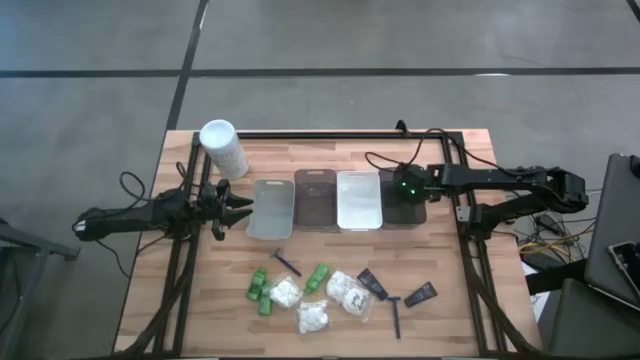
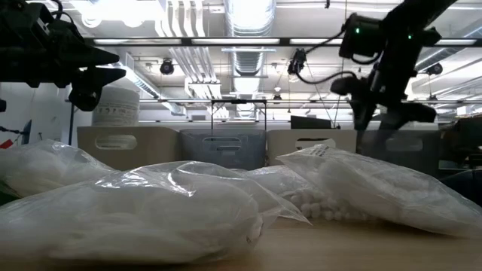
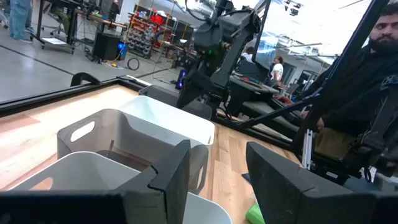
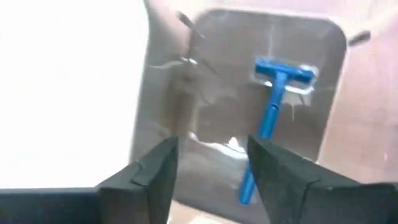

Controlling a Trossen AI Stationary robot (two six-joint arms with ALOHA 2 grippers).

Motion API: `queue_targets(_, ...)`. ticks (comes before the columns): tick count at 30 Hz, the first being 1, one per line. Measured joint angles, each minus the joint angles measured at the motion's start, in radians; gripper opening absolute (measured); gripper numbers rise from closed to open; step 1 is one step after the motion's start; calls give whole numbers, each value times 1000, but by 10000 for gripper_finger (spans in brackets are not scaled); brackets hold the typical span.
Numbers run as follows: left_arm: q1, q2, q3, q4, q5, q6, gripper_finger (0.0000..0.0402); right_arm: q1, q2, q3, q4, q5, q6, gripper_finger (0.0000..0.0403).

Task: Pick & Place Travel size toiletries
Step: Put the bottom blue razor into the right black bin

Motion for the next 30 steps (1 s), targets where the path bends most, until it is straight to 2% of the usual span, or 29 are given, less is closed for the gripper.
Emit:
queue_targets(6,0,0,0,0,0,0,161,64,-22,103,-119,22,3,226)
queue_targets(10,0,0,0,0,0,0,161,162,-19,181,-266,31,85,234)
queue_targets(14,0,0,0,0,0,0,161,328,-20,241,-377,30,272,241)
queue_targets(18,0,0,0,0,0,0,161,531,-12,265,-376,21,515,250)
queue_targets(22,0,0,0,0,0,0,161,709,48,277,-362,21,740,258)
queue_targets(27,0,0,0,-1,0,0,161,844,174,321,-354,-6,927,260)
queue_targets(30,0,0,0,-1,0,0,161,882,251,374,-355,-18,963,254)
